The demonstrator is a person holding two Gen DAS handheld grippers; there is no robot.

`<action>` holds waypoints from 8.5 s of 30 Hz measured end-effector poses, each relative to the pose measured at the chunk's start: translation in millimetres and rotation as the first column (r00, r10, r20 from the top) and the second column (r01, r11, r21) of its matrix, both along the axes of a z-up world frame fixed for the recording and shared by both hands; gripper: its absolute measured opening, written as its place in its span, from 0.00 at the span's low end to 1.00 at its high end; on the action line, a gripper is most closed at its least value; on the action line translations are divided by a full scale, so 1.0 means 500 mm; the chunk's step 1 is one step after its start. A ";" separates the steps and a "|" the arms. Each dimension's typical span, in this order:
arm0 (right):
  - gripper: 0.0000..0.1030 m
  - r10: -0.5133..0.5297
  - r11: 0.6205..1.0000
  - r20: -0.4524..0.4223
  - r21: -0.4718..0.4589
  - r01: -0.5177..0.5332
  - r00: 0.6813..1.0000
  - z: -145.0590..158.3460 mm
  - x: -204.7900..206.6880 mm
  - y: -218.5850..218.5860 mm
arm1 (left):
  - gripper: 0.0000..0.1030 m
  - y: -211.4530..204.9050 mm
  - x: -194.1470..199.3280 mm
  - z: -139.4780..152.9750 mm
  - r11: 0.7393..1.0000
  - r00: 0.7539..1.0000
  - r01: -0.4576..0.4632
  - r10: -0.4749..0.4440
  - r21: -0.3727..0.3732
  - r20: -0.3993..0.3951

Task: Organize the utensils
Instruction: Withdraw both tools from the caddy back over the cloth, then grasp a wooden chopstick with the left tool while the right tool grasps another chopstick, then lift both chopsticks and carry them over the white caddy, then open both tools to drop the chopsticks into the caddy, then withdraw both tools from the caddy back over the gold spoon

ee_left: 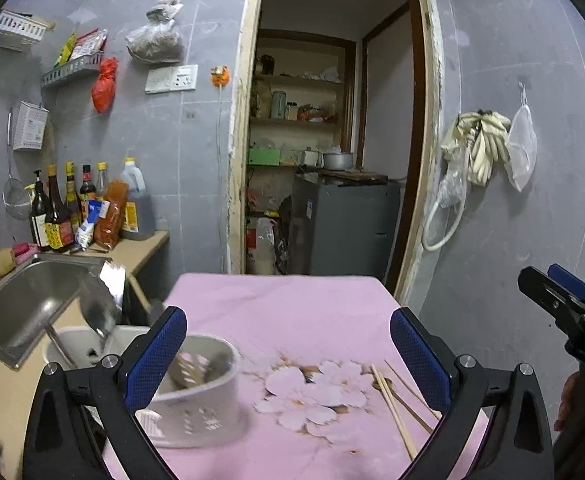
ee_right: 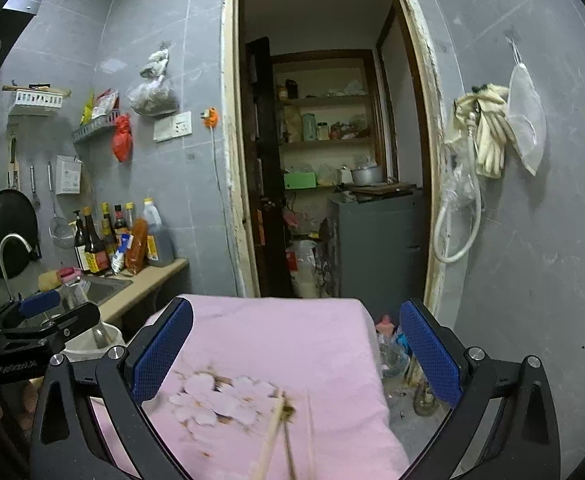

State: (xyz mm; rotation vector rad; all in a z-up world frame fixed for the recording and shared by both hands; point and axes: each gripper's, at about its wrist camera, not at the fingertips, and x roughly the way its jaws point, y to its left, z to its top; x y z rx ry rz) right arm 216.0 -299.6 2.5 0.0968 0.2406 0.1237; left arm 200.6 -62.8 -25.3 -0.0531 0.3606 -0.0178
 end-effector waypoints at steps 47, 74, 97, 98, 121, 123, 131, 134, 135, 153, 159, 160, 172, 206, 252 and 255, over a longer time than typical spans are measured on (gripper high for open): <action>0.30 0.211 0.942 -0.584 -0.092 -0.322 0.784 -0.395 0.266 0.050 | 0.40 -0.117 0.227 -0.293 0.957 0.851 0.165 -0.261 -0.240 -0.455; 0.29 0.132 0.952 -0.639 -0.132 -0.277 0.758 -0.392 0.278 0.040 | 0.28 -0.179 0.269 -0.297 0.958 0.746 0.244 -0.286 -0.152 -0.601; 0.13 0.118 0.976 -0.631 -0.071 -0.208 0.767 -0.397 0.267 0.026 | 0.15 -0.201 0.262 -0.307 0.954 0.763 0.199 -0.294 -0.223 -0.575; 0.13 0.114 0.976 -0.630 -0.074 -0.205 0.768 -0.397 0.267 0.027 | 0.15 -0.210 0.263 -0.306 0.957 0.762 0.214 -0.289 -0.196 -0.580; 0.04 0.250 0.942 -0.248 0.286 -0.176 0.936 -0.254 0.181 -0.001 | 0.05 -0.102 0.163 -0.168 0.901 0.922 0.215 -0.314 -0.376 -0.226; 0.04 0.257 0.940 -0.184 0.274 -0.201 0.949 -0.215 0.169 0.020 | 0.05 -0.085 0.152 -0.129 0.905 0.940 0.217 -0.295 -0.366 -0.172; 0.04 0.267 0.940 -0.014 0.224 -0.257 0.964 -0.074 0.144 0.122 | 0.05 0.030 0.113 0.016 0.926 0.972 0.221 -0.235 -0.305 -0.009; 0.04 0.292 0.926 0.063 0.229 -0.299 0.954 -0.018 0.135 0.175 | 0.05 0.081 0.104 0.063 0.928 0.975 0.223 -0.218 -0.298 0.049; 0.04 0.308 0.916 0.092 0.241 -0.321 0.947 0.000 0.137 0.193 | 0.05 0.092 0.103 0.072 0.928 0.975 0.221 -0.212 -0.299 0.062; 0.04 0.357 0.819 0.337 0.336 -0.465 0.871 -0.039 0.155 0.483 | 0.05 0.431 0.074 0.049 0.908 0.962 0.056 0.063 -0.416 0.267; 0.04 0.280 0.825 0.346 0.391 -0.409 0.895 -0.096 0.151 0.491 | 0.05 0.456 0.071 -0.010 0.892 0.952 -0.002 0.140 -0.452 0.272; 0.04 0.266 0.821 0.352 0.405 -0.403 0.897 -0.104 0.151 0.492 | 0.05 0.457 0.069 -0.019 0.892 0.949 -0.013 0.153 -0.452 0.275; 0.04 0.182 0.825 0.400 0.435 -0.361 0.898 -0.153 0.148 0.495 | 0.05 0.435 0.057 -0.056 0.902 0.921 -0.074 0.225 -0.426 0.317; 0.04 0.188 0.885 0.387 0.331 -0.327 0.903 -0.185 0.147 0.503 | 0.05 0.381 0.058 -0.093 0.954 0.921 -0.056 0.163 -0.295 0.354; 0.99 0.083 0.993 0.045 0.078 -0.086 0.996 0.009 0.025 0.157 | 0.99 0.150 -0.028 0.084 0.998 0.995 -0.007 0.013 -0.059 0.099; 0.99 0.068 0.995 0.035 0.068 -0.070 0.997 0.022 0.012 0.117 | 0.99 0.108 -0.034 0.090 0.999 0.995 0.012 -0.007 -0.053 0.102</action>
